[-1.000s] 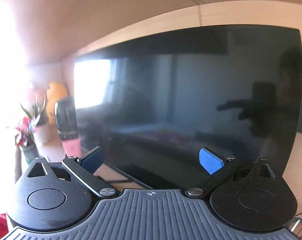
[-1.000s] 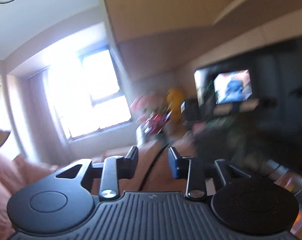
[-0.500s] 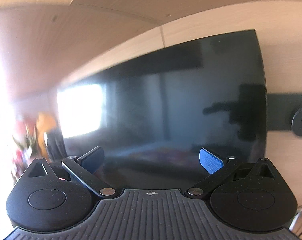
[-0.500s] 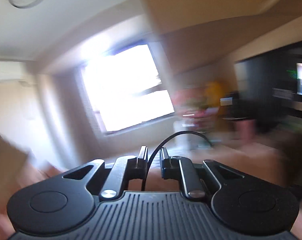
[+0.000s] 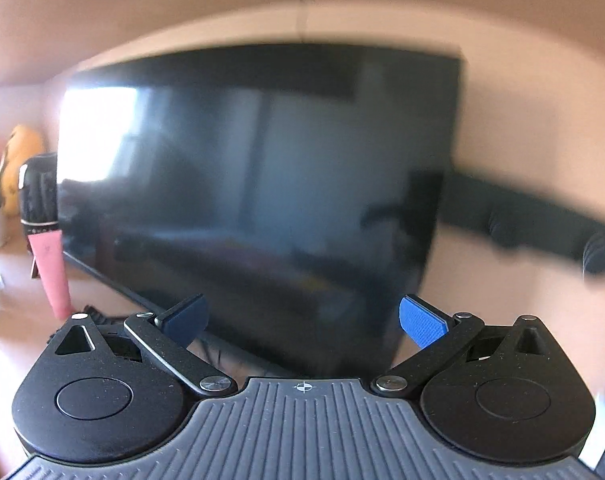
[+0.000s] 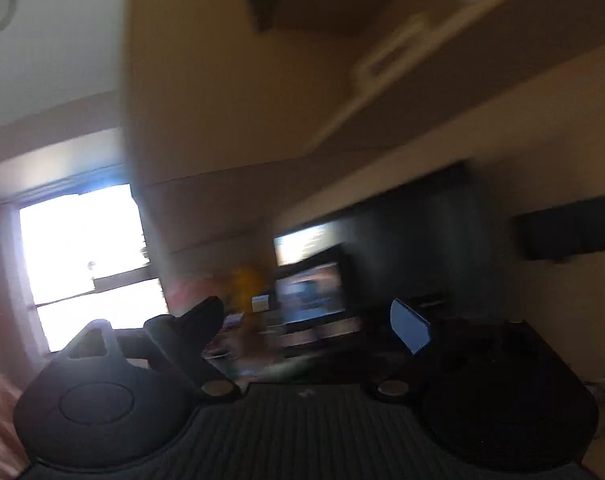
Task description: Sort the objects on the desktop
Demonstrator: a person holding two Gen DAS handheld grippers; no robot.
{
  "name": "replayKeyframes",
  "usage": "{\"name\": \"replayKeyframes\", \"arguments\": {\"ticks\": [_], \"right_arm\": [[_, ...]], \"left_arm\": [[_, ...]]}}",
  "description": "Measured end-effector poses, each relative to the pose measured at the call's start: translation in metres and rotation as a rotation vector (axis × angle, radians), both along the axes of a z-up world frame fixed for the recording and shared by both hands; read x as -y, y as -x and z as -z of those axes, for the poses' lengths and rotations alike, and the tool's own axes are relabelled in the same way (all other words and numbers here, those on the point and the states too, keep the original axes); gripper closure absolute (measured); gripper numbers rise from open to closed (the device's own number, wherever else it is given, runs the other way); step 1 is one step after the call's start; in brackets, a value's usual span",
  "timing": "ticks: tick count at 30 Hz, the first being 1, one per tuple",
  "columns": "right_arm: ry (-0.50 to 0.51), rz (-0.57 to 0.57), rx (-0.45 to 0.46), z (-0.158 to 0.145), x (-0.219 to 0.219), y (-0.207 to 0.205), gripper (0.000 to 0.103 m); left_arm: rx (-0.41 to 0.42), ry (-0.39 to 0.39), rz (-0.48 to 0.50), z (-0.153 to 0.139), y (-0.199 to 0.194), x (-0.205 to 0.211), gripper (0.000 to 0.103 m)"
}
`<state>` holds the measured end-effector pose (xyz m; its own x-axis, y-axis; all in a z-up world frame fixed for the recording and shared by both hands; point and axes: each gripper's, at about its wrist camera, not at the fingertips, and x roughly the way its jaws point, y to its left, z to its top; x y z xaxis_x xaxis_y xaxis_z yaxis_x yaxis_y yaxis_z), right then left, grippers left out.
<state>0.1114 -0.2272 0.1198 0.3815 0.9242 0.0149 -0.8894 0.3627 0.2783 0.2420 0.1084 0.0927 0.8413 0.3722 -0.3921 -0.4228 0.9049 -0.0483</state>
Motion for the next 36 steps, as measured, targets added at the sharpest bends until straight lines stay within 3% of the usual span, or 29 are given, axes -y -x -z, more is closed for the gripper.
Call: {"name": "replayKeyframes", "arguments": {"ticks": [2,3,5,8,13,17,22,24,26,31,33,36], "right_arm": [[0.086,0.332,0.003,0.038,0.018,-0.019,0.002],[0.191,0.509,0.028,0.062,0.023,-0.031,0.002],[0.388,0.69,0.09,0.101,0.028,-0.053,0.002],[0.59,0.834,0.112,0.151,0.039,-0.094,0.002],[0.688,1.037,-0.078,0.175,0.034,-0.183,0.006],[0.84,1.167,-0.002,0.202,-0.004,-0.271,0.006],[1.066,1.228,0.097,0.235,-0.021,-0.34,0.01],[1.115,1.214,0.07,0.245,-0.018,-0.355,0.018],[1.141,1.166,0.013,0.252,-0.013,-0.361,0.043],[1.017,1.076,-0.024,0.244,-0.01,-0.316,0.052],[0.926,0.947,-0.09,0.235,-0.013,-0.283,0.063],[0.792,0.667,-0.23,0.231,-0.02,-0.23,0.064]], "left_arm": [[-0.046,-0.007,0.065,0.025,0.003,0.01,0.0],[-0.055,-0.001,0.099,0.035,0.006,0.015,0.0],[-0.067,0.008,0.166,0.049,0.014,0.028,0.0],[-0.092,-0.02,0.261,0.059,0.025,0.053,0.0],[-0.15,-0.05,0.401,0.062,0.047,0.084,0.0],[-0.188,-0.057,0.455,0.073,0.064,0.097,0.0],[-0.268,-0.021,0.429,0.088,0.073,0.076,0.0],[-0.306,0.0,0.406,0.099,0.076,0.066,0.0],[-0.336,0.011,0.398,0.11,0.079,0.061,0.0],[-0.411,0.04,0.411,0.138,0.081,0.059,0.0],[-0.421,0.052,0.434,0.144,0.079,0.064,0.0],[-0.439,0.032,0.471,0.151,0.074,0.075,0.0]]}}
